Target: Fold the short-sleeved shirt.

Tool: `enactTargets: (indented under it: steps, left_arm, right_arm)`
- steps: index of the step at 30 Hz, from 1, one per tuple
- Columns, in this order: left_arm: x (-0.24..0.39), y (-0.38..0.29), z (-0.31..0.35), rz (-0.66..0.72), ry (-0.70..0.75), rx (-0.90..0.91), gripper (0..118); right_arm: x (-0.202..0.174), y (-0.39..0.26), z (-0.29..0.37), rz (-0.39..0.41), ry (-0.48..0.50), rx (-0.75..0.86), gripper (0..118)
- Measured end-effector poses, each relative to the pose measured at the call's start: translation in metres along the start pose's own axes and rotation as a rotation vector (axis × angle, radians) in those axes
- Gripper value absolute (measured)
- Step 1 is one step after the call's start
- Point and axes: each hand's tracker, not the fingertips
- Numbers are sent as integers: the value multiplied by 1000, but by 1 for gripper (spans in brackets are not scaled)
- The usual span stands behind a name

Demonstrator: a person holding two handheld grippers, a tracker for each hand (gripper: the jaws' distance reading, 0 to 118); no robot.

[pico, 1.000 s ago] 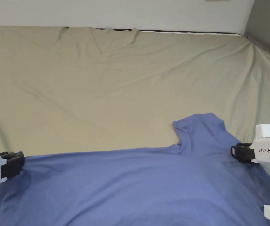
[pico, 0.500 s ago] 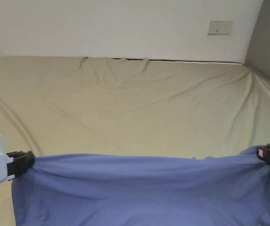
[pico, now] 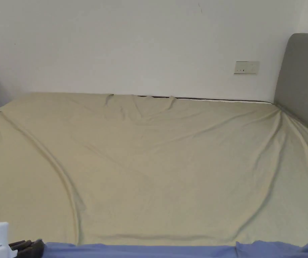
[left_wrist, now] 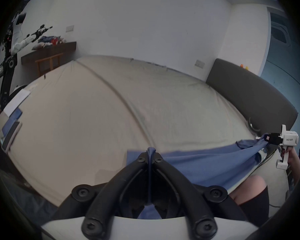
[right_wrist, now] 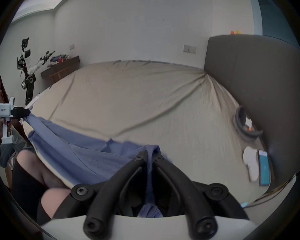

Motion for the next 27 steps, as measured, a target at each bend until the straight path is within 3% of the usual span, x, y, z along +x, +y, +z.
enactTargets:
  steps: [3, 5, 8, 14, 17, 18, 19, 20, 21, 23, 26, 27]
  left_arm:
    - [-6, -24, -8, 17, 10, -45, 0]
    - [-10, -36, -16, 24, 18, -86, 0]
    - [-22, -52, -35, 19, 32, -138, 0]
    - [-24, -57, -40, 12, 36, -131, 0]
    - [-24, -63, -36, -28, 35, -92, 11]
    - [-23, -62, -34, -25, 48, -79, 32]
    - [-16, -62, -29, -29, 90, -83, 58]
    - [-13, -58, -28, -36, 146, -120, 86]
    - [-10, -52, -24, -29, 166, -132, 105]
    - [4, -34, 1, -8, 48, -43, 106]
    - [40, -1, 42, -33, -12, 132, 104]
    - [52, 7, 59, -54, -9, 210, 98]
  right_arm:
    - [-4, -32, -12, -13, -26, -46, 4]
    - [-5, -47, -20, 29, -67, -83, 4]
    - [7, -72, -44, -19, -54, -108, 4]
    - [5, -78, -54, 7, -89, -101, 4]
    - [5, -82, -49, -4, -106, -82, 8]
    - [6, -82, -47, -13, -104, -77, 23]
    - [5, -82, -42, -26, -133, -70, 48]
    - [5, -80, -36, -49, -173, -78, 81]
    - [7, -76, -30, -81, -199, -90, 111]
    - [5, -59, -3, -121, -194, 36, 114]
    - [-22, -15, 39, -51, -257, 281, 112]
    - [-34, -2, 53, -32, -268, 369, 103]
